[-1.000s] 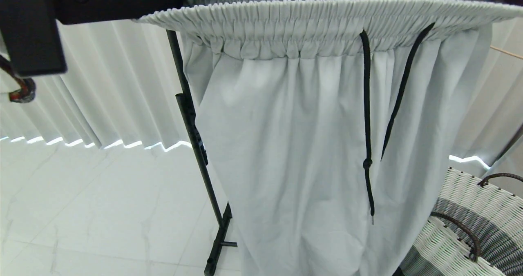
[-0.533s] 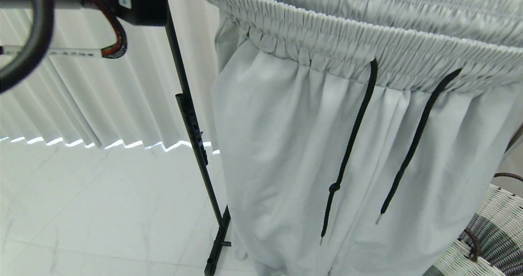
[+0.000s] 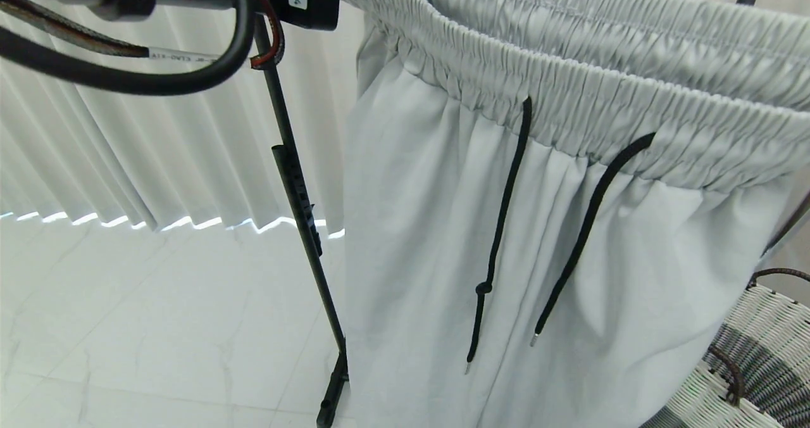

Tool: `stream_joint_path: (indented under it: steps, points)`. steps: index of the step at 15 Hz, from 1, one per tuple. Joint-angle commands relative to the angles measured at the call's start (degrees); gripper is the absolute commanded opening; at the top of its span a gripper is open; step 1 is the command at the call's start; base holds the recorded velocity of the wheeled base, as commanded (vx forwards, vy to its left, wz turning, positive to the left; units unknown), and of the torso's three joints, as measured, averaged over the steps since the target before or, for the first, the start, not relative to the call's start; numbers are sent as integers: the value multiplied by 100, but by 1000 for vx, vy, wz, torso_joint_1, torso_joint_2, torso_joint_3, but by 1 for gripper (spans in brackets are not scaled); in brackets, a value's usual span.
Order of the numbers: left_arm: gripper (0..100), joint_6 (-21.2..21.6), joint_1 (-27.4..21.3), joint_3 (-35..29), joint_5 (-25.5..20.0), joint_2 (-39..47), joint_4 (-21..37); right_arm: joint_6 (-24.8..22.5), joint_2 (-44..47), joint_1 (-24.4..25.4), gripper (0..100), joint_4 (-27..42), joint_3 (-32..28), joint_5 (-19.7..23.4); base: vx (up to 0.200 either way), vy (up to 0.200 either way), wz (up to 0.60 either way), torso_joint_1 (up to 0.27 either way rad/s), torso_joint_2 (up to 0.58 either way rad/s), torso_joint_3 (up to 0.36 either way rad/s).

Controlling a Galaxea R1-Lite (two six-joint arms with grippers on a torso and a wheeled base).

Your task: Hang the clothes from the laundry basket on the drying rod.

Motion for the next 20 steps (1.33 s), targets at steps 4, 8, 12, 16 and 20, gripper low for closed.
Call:
stream_joint_path:
  steps: [4,8,12,16,20]
  points:
    - [0,-159,-5,97,1,7,54,15,-51,12,0,-7,41,-24,0,0,0,0,0,0]
    - [0,-274,-67,554,1,-547,353,24,-24,-955,0,-69,-47,-42,0,0,0,0,0,0]
    - [0,-458,-585,1644,-262,-1655,731,33,336,-1931,0,-736,-118,-24,0,0,0,0,0,0]
    - [0,-361,-1438,2312,-693,-2393,722,41,1013,-2045,0,-1835,-144,-24,0,0,0,0,0,0]
    - [0,-238,-2167,2356,-359,-2437,722,68,1540,-2045,0,-2143,-469,-16,0,0,0,0,0,0]
